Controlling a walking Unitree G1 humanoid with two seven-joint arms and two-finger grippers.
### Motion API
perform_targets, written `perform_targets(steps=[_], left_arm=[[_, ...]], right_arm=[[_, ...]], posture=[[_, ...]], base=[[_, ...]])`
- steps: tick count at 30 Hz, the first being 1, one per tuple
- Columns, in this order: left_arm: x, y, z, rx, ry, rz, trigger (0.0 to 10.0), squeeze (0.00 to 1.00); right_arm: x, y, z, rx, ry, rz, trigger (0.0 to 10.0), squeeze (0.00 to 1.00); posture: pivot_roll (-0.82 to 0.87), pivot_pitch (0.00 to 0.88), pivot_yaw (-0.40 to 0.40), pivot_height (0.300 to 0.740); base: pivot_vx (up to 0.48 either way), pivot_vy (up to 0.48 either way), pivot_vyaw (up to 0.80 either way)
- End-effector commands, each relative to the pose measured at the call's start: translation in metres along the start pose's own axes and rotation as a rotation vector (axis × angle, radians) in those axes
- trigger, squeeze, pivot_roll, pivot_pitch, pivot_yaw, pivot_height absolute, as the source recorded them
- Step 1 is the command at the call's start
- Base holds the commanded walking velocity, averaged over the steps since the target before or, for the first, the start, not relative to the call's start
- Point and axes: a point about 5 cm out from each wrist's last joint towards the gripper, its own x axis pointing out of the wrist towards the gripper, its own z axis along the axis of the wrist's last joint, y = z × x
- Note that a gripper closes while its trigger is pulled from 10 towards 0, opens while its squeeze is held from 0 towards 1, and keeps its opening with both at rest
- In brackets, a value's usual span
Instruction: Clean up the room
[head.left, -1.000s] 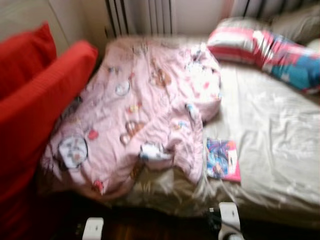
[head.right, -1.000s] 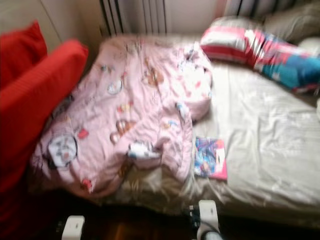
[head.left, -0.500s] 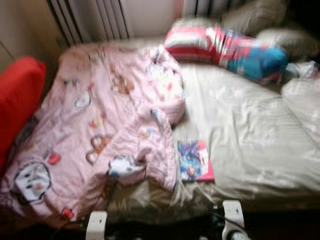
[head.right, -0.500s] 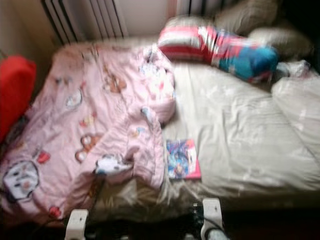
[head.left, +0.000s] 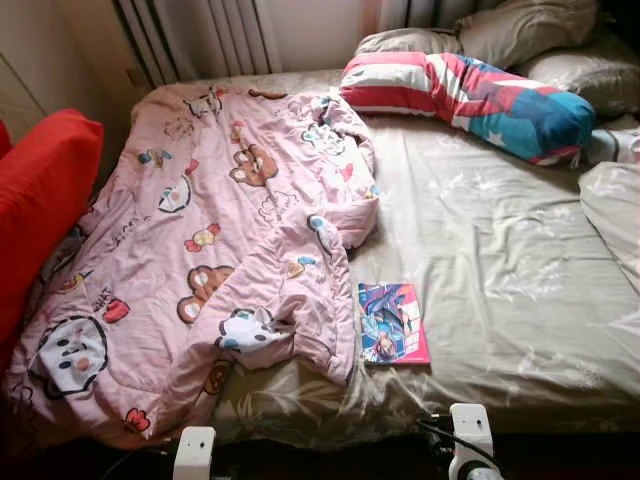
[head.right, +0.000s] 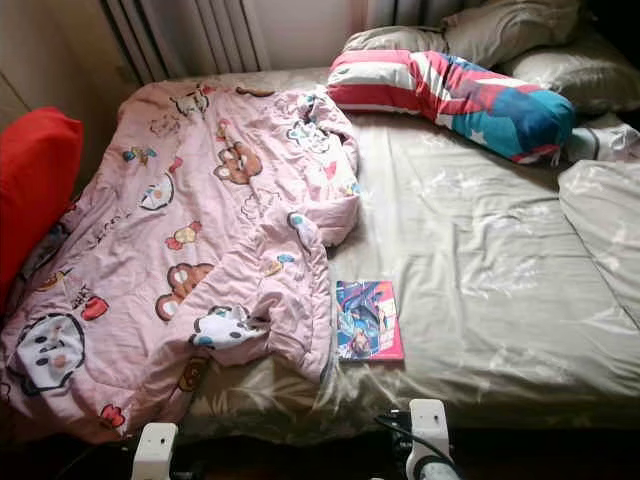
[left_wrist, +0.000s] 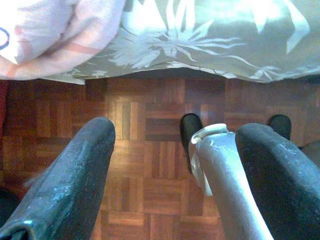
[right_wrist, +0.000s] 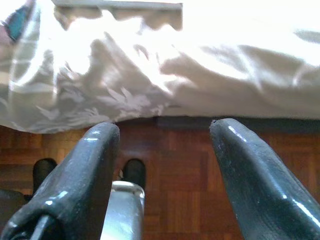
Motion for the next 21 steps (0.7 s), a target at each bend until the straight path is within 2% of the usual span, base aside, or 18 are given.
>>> perform_targets(steps=[1, 8, 13, 16, 21], left_arm=[[-0.003, 0.003, -0.009, 0.003, 0.030, 0.010, 10.0, 0.00], [-0.002, 0.003, -0.008, 0.004, 0.026, 0.007, 10.0, 0.00], [0.000, 0.002, 0.001, 0.008, -0.013, 0.006, 10.0, 0.00], [0.001, 0.001, 0.009, 0.008, -0.048, -0.001, 10.0, 0.00], [0.005, 0.000, 0.038, -0.011, -0.166, -0.009, 10.0, 0.00]], right_arm=[[-0.001, 0.005, -0.004, -0.004, 0.008, 0.013, 10.0, 0.00], [-0.001, 0.005, -0.003, 0.010, 0.007, 0.014, 10.0, 0.00], [0.001, 0.006, 0.002, 0.013, -0.014, 0.017, 10.0, 0.00], [0.003, 0.009, 0.013, 0.002, -0.062, 0.032, 10.0, 0.00], [0.006, 0.016, 0.041, 0.009, -0.186, 0.062, 10.0, 0.00]], posture=[[-0.04, 0.126, 0.066, 0.711], [-0.04, 0.128, 0.066, 0.711], [-0.04, 0.132, 0.065, 0.711], [-0.04, 0.134, 0.065, 0.711], [-0.05, 0.147, 0.065, 0.711]], base=[[0.274, 0.000, 0.00], [0.275, 0.000, 0.00], [0.000, 0.000, 0.00], [0.000, 0.000, 0.00], [0.000, 0.000, 0.00]])
